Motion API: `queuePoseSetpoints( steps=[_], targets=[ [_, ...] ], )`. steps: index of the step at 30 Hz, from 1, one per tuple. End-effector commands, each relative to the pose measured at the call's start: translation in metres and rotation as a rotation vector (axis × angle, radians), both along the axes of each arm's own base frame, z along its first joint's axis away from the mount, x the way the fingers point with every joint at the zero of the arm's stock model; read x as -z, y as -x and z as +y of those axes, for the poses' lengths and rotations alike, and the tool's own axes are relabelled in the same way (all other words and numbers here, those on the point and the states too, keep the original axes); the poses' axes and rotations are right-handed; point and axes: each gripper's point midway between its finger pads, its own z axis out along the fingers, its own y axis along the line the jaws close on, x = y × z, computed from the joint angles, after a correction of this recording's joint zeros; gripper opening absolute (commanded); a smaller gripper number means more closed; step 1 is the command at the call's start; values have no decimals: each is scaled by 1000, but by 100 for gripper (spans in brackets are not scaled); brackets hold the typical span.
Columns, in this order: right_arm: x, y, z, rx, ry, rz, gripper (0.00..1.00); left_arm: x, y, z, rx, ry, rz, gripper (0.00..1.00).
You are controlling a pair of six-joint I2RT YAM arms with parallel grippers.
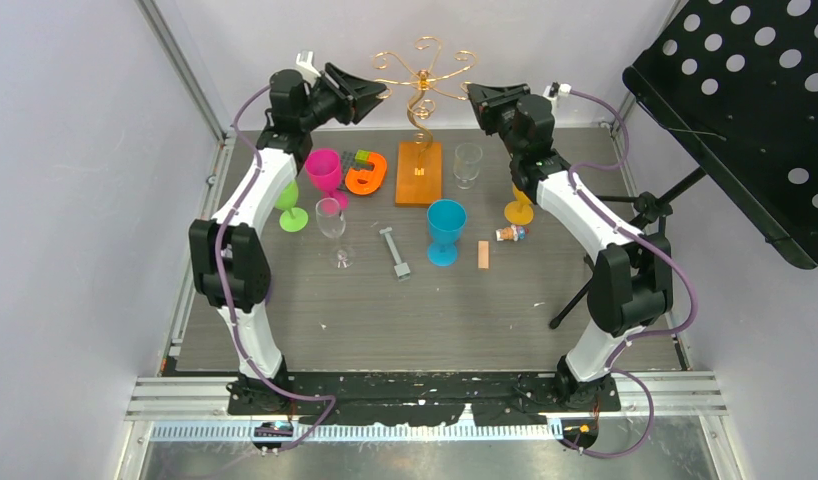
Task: Place the wine glass upside down on the wine glass rack
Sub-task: Move the wine rack to the center of the board.
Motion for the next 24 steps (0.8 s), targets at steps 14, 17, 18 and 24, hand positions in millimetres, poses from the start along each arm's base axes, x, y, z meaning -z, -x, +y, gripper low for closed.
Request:
queuePoseSetpoints(
  steps=[14, 17, 18, 24],
  targets=[
    [-24, 0, 1, -7, -15, -61, 10, -34, -1, -10, 32, 28, -90, 28],
    [-27, 1, 2, -13, -10, -68, 8, -36, -1, -10, 28, 32, -90, 25],
    [-27, 1, 2, -14, -11, -67, 6, -37, -1, -11, 29, 32, -94, 25],
    [-27, 1, 5, -27, -4, -54, 6, -39, 0, -10, 30, 27, -96, 15]
  ],
)
